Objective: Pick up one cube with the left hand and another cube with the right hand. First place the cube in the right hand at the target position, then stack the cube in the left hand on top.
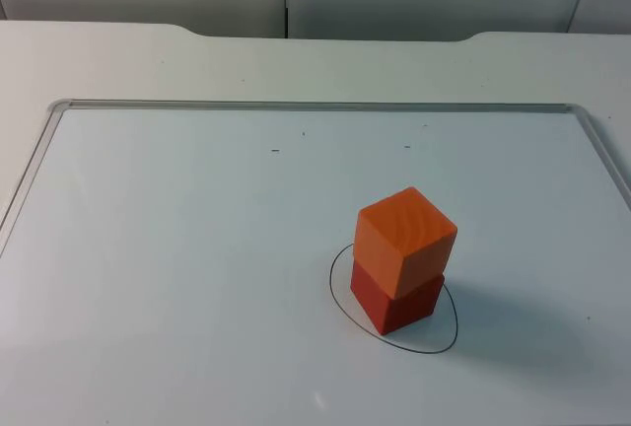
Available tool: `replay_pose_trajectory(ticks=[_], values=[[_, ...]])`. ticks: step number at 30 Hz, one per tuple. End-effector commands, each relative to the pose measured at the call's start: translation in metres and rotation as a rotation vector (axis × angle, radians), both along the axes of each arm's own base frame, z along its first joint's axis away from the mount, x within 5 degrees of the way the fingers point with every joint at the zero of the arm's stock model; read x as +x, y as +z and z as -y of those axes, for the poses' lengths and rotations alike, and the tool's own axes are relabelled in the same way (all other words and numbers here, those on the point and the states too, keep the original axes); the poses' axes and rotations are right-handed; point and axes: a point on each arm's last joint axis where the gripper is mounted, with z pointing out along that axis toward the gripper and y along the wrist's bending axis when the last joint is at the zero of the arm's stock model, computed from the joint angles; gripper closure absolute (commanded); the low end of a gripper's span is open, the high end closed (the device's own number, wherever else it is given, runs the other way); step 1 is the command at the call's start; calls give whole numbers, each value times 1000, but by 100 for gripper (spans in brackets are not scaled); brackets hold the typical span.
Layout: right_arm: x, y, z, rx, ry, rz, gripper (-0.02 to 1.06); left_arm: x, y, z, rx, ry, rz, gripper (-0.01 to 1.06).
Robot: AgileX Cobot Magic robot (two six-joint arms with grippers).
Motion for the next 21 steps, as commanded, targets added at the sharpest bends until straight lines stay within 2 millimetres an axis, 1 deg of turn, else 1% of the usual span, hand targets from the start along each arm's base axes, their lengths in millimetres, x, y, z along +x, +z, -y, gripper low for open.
replay_pose_trajectory(ticks=[1, 17, 21], values=[[0, -2, 0, 6, 6, -8, 0, 0, 0, 0, -18, 2, 4, 0], [-2, -2, -2, -2, 37, -11, 0, 0, 0, 0, -15, -2, 6, 0], [-4, -3, -4, 17, 59, -42, 0, 0, 0, 0, -15, -4, 6, 0]])
